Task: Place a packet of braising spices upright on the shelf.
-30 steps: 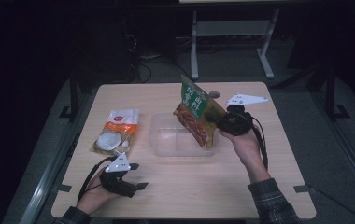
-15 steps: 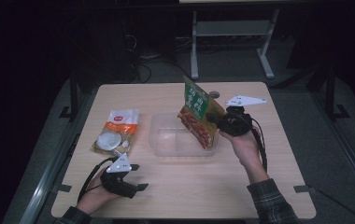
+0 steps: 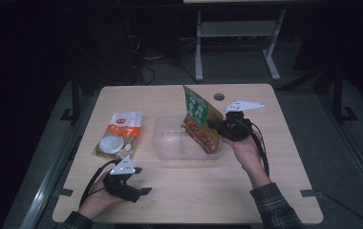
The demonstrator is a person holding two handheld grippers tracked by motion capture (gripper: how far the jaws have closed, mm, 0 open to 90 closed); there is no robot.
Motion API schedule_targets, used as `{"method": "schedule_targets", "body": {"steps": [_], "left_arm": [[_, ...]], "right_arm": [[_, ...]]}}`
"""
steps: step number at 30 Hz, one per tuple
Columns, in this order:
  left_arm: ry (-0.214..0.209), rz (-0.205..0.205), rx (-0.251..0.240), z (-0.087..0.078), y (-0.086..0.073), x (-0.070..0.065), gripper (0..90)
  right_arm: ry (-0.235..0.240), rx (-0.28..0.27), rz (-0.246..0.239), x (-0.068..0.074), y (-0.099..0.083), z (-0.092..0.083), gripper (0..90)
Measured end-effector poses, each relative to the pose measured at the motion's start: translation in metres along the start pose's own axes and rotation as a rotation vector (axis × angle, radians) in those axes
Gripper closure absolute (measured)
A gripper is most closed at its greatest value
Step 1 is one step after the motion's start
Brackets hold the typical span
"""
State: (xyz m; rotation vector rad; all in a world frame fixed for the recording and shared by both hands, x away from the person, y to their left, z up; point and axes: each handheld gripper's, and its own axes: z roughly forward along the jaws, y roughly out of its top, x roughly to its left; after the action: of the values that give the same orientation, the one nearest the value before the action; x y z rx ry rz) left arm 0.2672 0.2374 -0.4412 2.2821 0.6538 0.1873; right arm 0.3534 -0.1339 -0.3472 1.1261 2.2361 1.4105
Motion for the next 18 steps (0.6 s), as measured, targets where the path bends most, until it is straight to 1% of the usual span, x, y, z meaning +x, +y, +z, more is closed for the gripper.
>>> {"method": "schedule_targets", "body": {"steps": [4,5,8,9,10,11,14,16,17,18], "left_arm": [[-0.009,-0.008,-0.002,0.001,0.0,0.0,17.8],[-0.009,-0.012,-0.001,0.001,0.0,-0.001,17.7],[-0.011,-0.014,0.001,0.002,0.0,-0.001,17.2],[-0.009,-0.012,0.002,0.002,0.0,-0.001,17.1],[-0.012,-0.003,0.008,0.002,0.0,-0.001,16.9],[-0.015,-0.003,0.003,0.003,0.0,-0.001,16.3],[-0.013,0.011,0.016,0.003,0.0,0.0,16.5],[-0.005,0.023,0.02,0.004,-0.001,0.001,18.5],[-0.009,0.027,0.022,0.004,-0.001,0.002,19.3],[-0.013,0.022,0.015,0.004,-0.001,0.001,19.3]], "right_arm": [[0.003,0.01,-0.001,0.0,-0.002,0.004,89.0],[0.004,0.017,0.005,0.0,-0.002,0.005,89.0],[0.002,0.017,0.003,0.001,-0.004,0.008,88.8],[0.001,0.025,0.01,0.001,-0.004,0.009,88.8],[0.0,0.028,0.008,0.001,-0.004,0.01,88.8],[0.0,0.025,0.003,0.001,-0.005,0.011,88.8],[0.0,0.029,-0.001,0.001,-0.006,0.013,88.7],[-0.006,0.03,0.012,0.001,-0.005,0.013,88.4],[-0.004,0.032,0.023,0.002,-0.005,0.013,88.1],[-0.003,0.027,0.018,0.0,-0.006,0.013,86.8]]}}
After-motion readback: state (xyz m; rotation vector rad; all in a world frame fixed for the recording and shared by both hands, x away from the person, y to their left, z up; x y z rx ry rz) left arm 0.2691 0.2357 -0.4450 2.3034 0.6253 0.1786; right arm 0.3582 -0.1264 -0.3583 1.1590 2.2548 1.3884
